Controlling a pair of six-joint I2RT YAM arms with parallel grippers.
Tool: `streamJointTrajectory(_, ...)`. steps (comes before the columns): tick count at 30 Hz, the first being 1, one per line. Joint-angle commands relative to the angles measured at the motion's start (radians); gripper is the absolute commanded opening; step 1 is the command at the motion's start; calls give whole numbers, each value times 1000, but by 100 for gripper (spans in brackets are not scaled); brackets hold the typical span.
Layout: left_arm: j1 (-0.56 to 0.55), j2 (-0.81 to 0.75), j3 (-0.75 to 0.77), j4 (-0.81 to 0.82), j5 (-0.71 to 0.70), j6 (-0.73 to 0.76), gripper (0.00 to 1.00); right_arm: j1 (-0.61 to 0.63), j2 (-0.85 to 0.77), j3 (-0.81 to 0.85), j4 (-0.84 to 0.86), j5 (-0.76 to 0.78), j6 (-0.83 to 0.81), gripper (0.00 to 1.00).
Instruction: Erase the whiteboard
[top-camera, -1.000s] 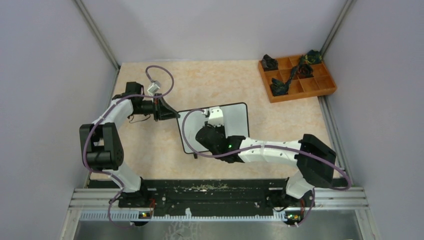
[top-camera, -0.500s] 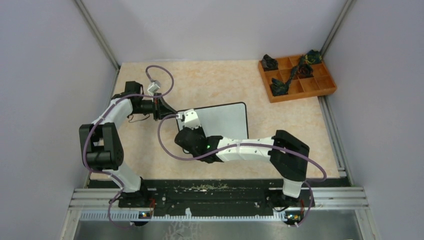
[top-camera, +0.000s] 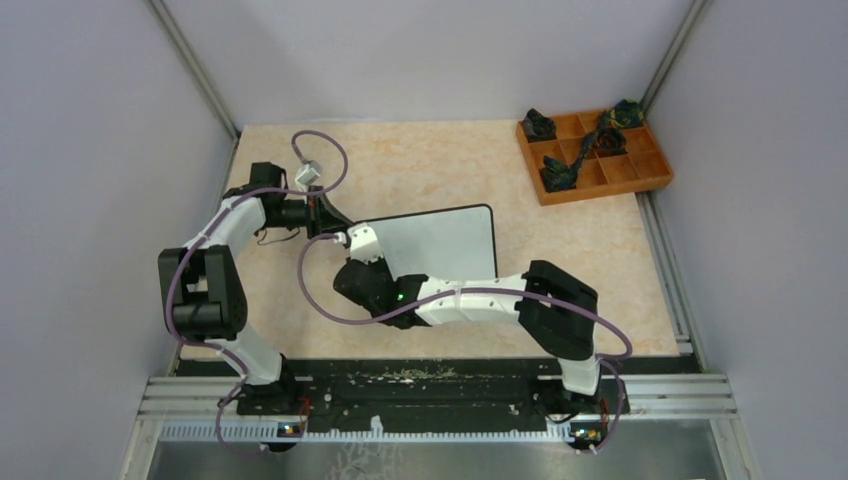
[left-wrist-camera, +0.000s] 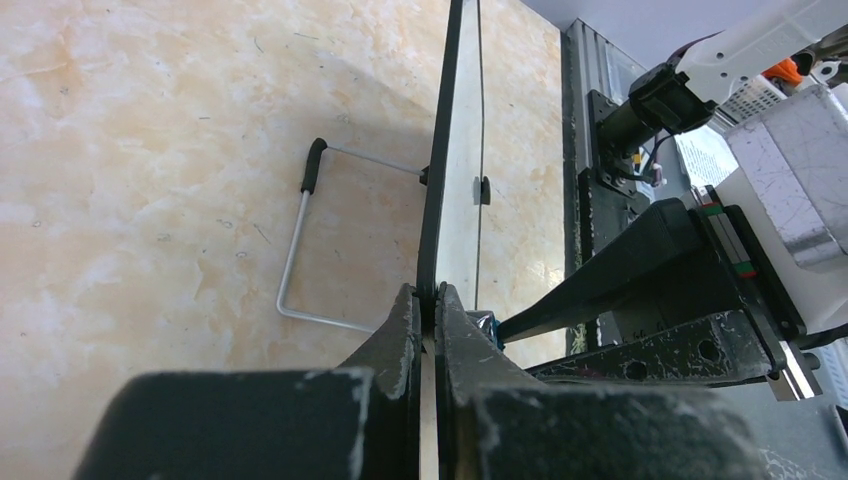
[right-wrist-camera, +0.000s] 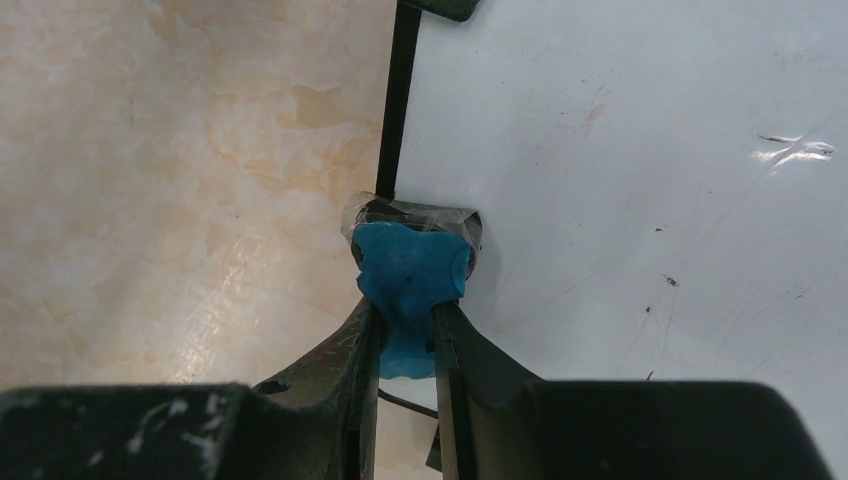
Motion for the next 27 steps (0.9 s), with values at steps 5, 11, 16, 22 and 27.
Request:
streamJointTrajectory(5,-32,14,-20,-60,-48,46,0,-43,-140,-117,-102,96,107,0)
streamJointTrajectory(11,-32,14,-19,-60,-51,46,0,-87,-284,-222,-144,149,131,0)
streamJointTrajectory(16,-32,18,-20,-58,-53,46,0,-90,-308,-221,-116,137,94,0)
streamJointTrajectory(22,-32,16,-17,-60,-54,46,0,-71,-216,-155,-45,81,57,0)
streamJointTrajectory(27,-31,21,-17,-60,-54,46,0,-26,-115,-93,-2,33,48,0)
